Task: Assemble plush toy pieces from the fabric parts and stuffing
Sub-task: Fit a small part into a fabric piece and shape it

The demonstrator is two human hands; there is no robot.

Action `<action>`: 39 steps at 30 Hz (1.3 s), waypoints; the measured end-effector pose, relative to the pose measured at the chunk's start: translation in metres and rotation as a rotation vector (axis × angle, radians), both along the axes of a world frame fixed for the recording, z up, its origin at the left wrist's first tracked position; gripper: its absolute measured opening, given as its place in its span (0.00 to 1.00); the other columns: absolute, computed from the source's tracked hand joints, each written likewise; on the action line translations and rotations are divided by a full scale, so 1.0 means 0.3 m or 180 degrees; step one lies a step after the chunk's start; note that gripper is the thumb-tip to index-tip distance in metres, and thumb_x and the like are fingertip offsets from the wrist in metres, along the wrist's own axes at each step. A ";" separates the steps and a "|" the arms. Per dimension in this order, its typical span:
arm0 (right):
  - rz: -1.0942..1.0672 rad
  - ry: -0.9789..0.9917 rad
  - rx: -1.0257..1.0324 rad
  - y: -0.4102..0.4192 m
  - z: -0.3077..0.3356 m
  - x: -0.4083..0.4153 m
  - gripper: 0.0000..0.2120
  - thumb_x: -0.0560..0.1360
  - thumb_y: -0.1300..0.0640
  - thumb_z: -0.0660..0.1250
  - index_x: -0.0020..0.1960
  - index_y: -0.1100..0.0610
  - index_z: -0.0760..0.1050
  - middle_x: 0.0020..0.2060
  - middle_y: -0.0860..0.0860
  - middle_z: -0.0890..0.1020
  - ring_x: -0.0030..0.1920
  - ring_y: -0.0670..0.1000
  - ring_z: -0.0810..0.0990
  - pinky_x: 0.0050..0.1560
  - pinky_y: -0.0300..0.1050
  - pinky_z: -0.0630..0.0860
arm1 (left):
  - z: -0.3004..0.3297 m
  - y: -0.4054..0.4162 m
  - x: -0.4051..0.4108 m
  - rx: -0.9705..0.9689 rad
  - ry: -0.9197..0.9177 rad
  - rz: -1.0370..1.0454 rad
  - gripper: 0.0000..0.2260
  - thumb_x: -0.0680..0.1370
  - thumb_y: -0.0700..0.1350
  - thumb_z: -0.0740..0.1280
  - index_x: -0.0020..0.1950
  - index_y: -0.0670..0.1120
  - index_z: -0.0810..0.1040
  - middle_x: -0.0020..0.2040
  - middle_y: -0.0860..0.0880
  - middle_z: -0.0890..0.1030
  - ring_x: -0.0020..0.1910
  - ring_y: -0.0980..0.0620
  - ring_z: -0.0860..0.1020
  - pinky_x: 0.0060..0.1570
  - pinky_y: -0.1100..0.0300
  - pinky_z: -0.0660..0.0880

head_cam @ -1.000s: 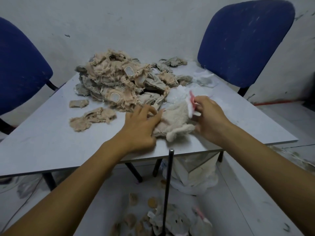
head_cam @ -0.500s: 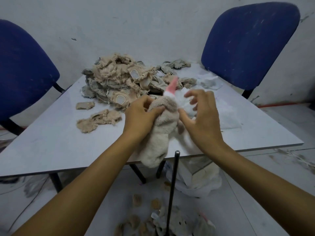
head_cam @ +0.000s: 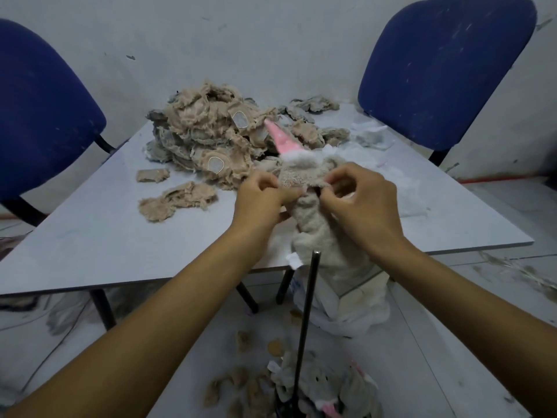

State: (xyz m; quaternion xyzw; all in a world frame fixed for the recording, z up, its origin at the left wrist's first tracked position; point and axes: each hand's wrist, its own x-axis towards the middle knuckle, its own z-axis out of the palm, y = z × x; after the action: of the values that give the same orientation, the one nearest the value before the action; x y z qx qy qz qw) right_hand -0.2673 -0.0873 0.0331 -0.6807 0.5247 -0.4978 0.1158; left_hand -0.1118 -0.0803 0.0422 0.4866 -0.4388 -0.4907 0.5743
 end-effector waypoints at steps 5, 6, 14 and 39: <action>0.0376 0.0714 -0.0869 0.061 0.031 0.002 0.11 0.75 0.61 0.72 0.55 0.58 0.75 0.41 0.49 0.81 0.40 0.48 0.81 0.43 0.47 0.80 | 0.075 0.027 0.039 -0.2805 -0.4325 0.0778 0.23 0.72 0.46 0.69 0.66 0.48 0.69 0.58 0.42 0.72 0.56 0.44 0.70 0.51 0.50 0.72; 0.0424 0.0814 -0.0877 0.073 0.026 0.003 0.13 0.74 0.61 0.73 0.56 0.58 0.73 0.41 0.50 0.81 0.40 0.48 0.81 0.42 0.48 0.81 | 0.089 0.031 0.035 -0.2769 -0.4395 0.0262 0.22 0.74 0.46 0.68 0.66 0.47 0.71 0.58 0.43 0.73 0.56 0.44 0.71 0.50 0.48 0.73; 0.0118 0.1200 -0.0735 0.135 -0.051 -0.009 0.12 0.72 0.60 0.72 0.53 0.55 0.72 0.41 0.49 0.78 0.41 0.51 0.76 0.38 0.54 0.77 | 0.010 0.095 0.015 -0.2225 -0.4269 -0.0088 0.06 0.76 0.44 0.64 0.52 0.45 0.73 0.43 0.48 0.76 0.40 0.44 0.74 0.36 0.47 0.74; 0.1345 0.1282 -0.1385 0.260 0.002 -0.097 0.18 0.73 0.45 0.72 0.54 0.57 0.76 0.50 0.57 0.77 0.52 0.53 0.71 0.53 0.44 0.70 | 0.008 0.218 0.090 -0.2000 -0.3408 -0.0841 0.21 0.76 0.64 0.58 0.61 0.51 0.74 0.52 0.54 0.76 0.53 0.55 0.74 0.52 0.56 0.71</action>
State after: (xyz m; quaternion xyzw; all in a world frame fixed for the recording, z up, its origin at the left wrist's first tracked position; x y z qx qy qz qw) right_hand -0.2965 -0.0094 0.0338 -0.8673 0.2665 -0.4188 -0.0372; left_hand -0.0849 -0.0149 0.0447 0.4146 -0.8447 -0.0939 0.3253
